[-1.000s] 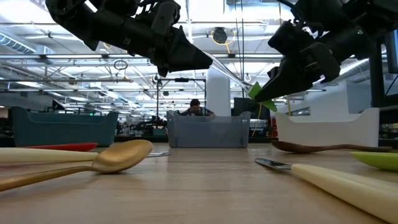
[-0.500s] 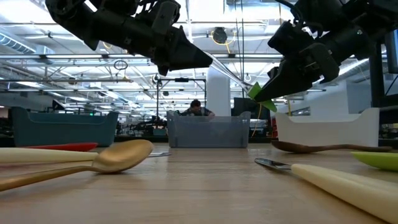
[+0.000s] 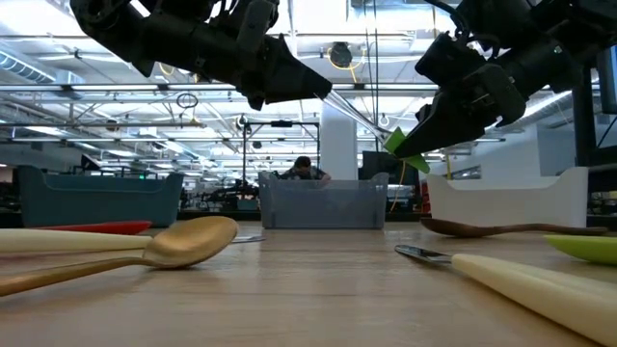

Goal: Pick & Place Kitchen Items
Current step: Put the left green spatula into the blue bin

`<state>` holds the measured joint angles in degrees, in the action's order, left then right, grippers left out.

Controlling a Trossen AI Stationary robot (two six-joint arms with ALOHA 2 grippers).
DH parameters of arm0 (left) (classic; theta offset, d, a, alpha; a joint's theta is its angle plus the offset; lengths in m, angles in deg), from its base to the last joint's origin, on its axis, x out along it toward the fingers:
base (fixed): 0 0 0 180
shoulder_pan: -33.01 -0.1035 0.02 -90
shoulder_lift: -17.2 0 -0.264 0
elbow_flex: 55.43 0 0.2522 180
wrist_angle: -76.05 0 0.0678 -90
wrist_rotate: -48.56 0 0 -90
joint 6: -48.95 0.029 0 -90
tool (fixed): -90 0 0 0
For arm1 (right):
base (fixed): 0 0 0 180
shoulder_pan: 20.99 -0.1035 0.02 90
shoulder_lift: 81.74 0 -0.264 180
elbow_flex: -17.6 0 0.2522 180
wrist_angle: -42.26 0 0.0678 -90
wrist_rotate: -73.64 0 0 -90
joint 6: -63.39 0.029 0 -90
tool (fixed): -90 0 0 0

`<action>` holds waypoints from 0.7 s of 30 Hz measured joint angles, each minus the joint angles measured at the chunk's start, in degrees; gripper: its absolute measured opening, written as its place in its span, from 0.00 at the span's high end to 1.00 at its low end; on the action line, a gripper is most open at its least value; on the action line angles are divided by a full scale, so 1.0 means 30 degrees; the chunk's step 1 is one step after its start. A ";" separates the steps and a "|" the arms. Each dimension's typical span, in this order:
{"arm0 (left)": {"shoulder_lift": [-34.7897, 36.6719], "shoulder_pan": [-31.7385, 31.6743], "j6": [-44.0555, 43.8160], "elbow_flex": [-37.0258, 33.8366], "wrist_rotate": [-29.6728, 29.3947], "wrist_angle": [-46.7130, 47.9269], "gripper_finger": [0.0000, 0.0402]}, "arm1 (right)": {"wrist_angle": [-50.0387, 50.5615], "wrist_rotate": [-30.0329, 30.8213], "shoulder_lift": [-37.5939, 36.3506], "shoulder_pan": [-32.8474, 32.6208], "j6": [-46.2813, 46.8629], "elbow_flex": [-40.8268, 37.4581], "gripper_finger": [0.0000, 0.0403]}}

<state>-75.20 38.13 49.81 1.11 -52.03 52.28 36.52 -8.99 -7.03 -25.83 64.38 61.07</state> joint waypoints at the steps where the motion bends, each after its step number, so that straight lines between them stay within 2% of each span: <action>1: 0.0000 0.0004 0.0045 0.0000 0.0000 0.0000 0.87 | -0.0003 0.0000 0.0000 0.0000 -0.0005 0.0000 0.90; 3: 0.0000 0.0004 0.0032 0.0000 0.0037 0.0000 0.95 | 0.0015 0.0015 0.0000 0.0000 -0.0013 0.0000 0.90; 5: 0.0000 0.0018 -0.0161 0.0000 0.0080 0.0000 0.97 | 0.0025 0.0018 0.0000 0.0007 -0.0045 0.0000 0.90; 9: 0.0000 0.0018 -0.0890 0.0000 -0.0420 0.0002 0.96 | 0.0018 0.0196 0.0000 0.0007 0.0504 0.0000 0.85; 15: 0.0116 0.0185 -0.2591 0.0000 -0.0815 0.0252 0.98 | -0.0015 0.0156 0.0000 0.0007 0.0468 0.0000 0.71; 21: 0.2413 0.0938 -0.4484 -0.0007 -0.3064 0.3193 0.98 | -0.0039 0.0102 -0.0007 -0.0007 0.0468 0.0007 0.60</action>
<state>-67.96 40.94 36.36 1.09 -61.22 61.86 36.41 -8.68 -7.05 -25.85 65.78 61.10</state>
